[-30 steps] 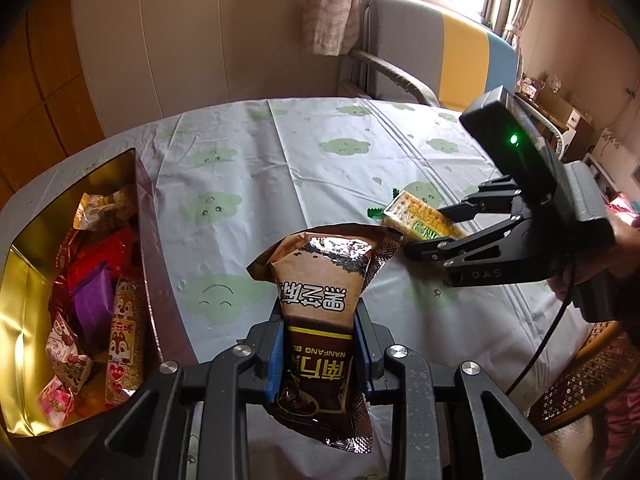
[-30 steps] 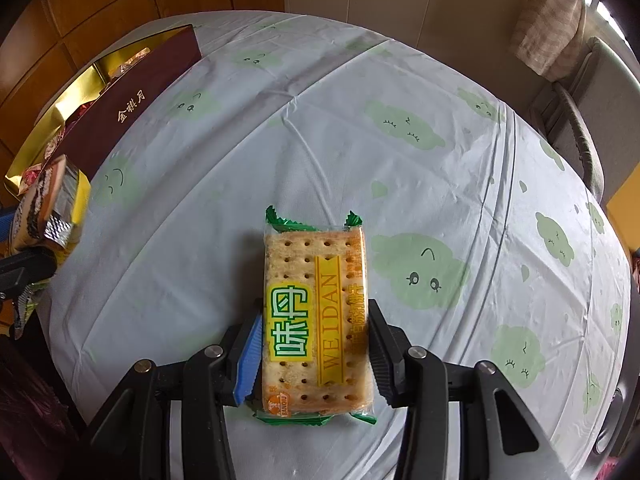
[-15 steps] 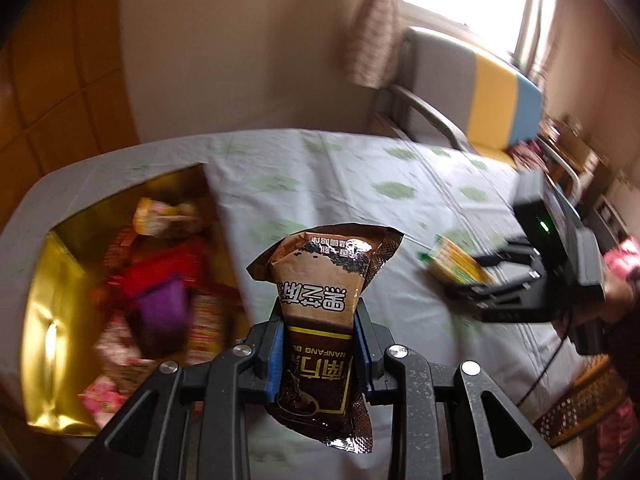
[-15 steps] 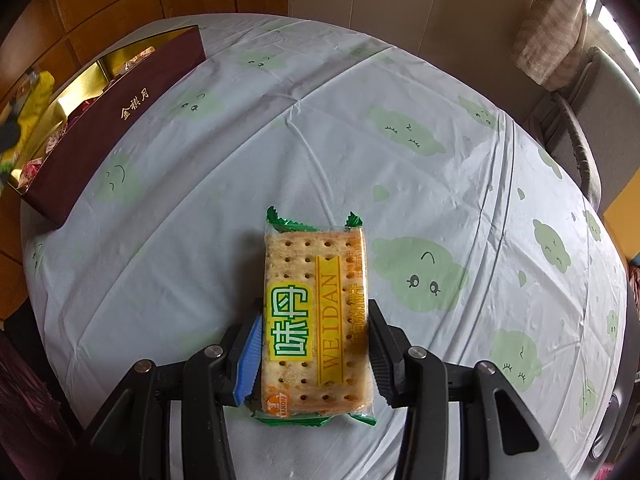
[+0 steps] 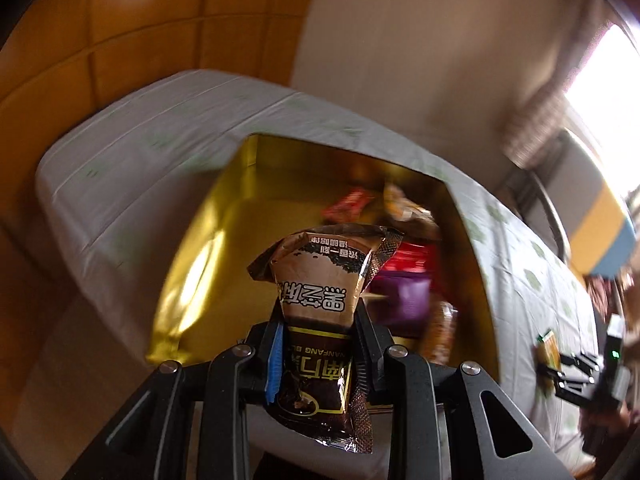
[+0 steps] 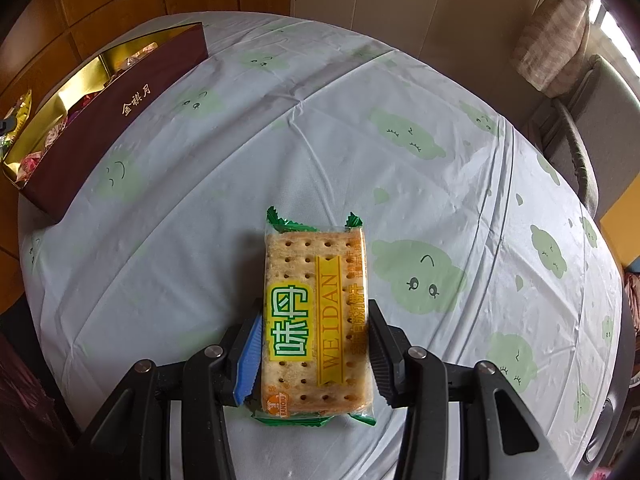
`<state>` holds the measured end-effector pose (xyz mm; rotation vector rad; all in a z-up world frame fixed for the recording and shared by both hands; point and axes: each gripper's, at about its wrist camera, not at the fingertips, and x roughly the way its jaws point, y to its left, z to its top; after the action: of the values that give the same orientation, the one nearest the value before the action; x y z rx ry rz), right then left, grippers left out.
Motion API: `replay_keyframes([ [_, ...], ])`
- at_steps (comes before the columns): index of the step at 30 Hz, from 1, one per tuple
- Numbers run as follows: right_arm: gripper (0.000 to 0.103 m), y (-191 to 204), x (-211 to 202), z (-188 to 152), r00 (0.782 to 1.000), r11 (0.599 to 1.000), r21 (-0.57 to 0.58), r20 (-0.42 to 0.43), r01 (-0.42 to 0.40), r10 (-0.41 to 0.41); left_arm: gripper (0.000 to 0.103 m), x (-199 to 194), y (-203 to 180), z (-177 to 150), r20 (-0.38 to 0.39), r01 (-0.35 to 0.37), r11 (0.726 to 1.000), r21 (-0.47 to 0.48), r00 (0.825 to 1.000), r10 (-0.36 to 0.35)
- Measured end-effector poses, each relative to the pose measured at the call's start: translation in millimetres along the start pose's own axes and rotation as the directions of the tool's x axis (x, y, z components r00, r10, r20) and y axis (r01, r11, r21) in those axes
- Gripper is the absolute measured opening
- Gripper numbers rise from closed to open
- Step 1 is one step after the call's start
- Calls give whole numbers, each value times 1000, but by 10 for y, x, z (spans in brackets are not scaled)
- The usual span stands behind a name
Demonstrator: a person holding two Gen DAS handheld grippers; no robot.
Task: Organize snacks
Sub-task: 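Carry the brown pack over the gold tray with the left tool, then lower the brown pack into the tray and open the left tool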
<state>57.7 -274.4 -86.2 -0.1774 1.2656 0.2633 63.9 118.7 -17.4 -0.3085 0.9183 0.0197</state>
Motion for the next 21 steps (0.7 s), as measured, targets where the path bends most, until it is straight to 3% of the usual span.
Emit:
replay_keyframes([
  [10, 47, -1, 1, 0, 1000, 1000, -1, -1, 0, 0, 30, 276, 55, 132, -68, 43, 993, -106, 996, -51],
  [16, 47, 0, 2, 0, 1000, 1000, 1, -1, 1, -1, 30, 486, -35, 387, -50, -24, 999, -44, 999, 22],
  [21, 47, -4, 4, 2, 1000, 1000, 3, -1, -3, 3, 32, 770, -75, 452, -108, -64, 998, 4, 992, 64],
])
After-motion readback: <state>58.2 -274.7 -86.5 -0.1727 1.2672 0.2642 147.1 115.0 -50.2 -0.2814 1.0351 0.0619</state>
